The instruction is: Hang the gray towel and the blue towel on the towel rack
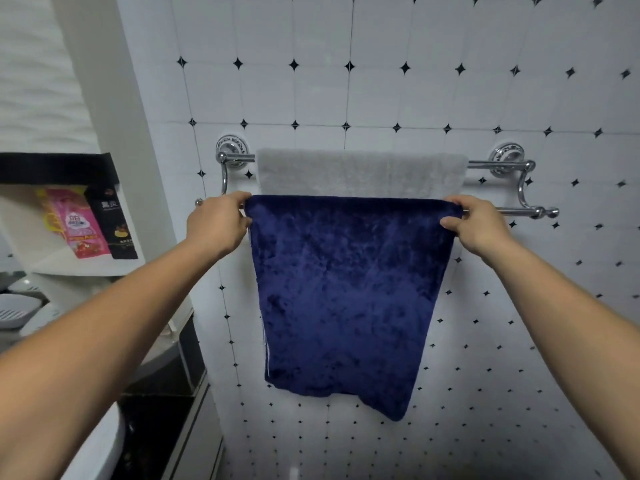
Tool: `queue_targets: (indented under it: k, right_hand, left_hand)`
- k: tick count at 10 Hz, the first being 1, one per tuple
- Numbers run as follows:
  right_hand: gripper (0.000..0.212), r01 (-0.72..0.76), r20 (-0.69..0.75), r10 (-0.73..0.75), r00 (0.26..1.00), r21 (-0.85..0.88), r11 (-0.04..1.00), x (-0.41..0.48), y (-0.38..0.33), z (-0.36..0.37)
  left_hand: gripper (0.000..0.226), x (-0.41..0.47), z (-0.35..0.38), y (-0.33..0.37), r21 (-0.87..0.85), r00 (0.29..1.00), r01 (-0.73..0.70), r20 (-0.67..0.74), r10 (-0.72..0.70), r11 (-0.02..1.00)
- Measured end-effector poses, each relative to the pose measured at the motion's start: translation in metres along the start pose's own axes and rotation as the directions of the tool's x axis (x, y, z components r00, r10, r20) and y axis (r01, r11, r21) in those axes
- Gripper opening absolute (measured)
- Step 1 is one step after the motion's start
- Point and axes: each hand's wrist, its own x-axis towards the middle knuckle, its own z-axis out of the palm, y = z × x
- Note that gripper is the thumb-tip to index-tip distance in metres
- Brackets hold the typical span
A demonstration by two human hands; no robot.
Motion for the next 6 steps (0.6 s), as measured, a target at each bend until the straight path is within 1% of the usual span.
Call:
queue_targets:
  k: [1,2,3,4,5,6]
  right_hand:
    - [0.043,0.001,0.017,-0.001,1.0,-0.02,1.0,0.001,-0.001,-0.002]
    - [0.059,0.002,0.044,-0.001,0.999,-0.034,0.999,-0.004,-0.007,-0.007]
    - [0.072,-0.026,0.044,0.025,0.999,0.014,1.0,-0.02,-0.014,-0.012]
    - [0.072,-0.06,-0.037,0.06,0.998,-0.008,0.998,-0.041,-0.014,-0.016]
    - [0.068,-0.089,-0.05,0.087,0.995,-0.033,0.996,-0.068,-0.016,-0.016]
    - [0.063,-0.083,-0.04,0.082,0.996,-0.022,0.996,-0.086,-0.028,-0.021]
  left_hand:
    - [0.05,-0.003,-0.002,0.003,-0.007,0.996,0.008,0.089,-0.007,1.0]
    - [0.06,-0.007,-0.007,0.007,-0.064,0.986,-0.002,0.164,0.013,0.998]
    - [0.067,-0.016,-0.011,0.006,-0.148,0.978,0.001,0.206,0.03,0.989]
    - [0.076,-0.026,-0.007,-0.006,-0.199,0.972,-0.012,0.229,0.059,0.98]
    - [0.075,-0.044,-0.009,-0.018,-0.23,0.967,-0.005,0.247,0.064,0.973]
    - [0.073,-0.05,-0.021,-0.021,-0.266,0.974,0.011,0.219,0.049,0.964]
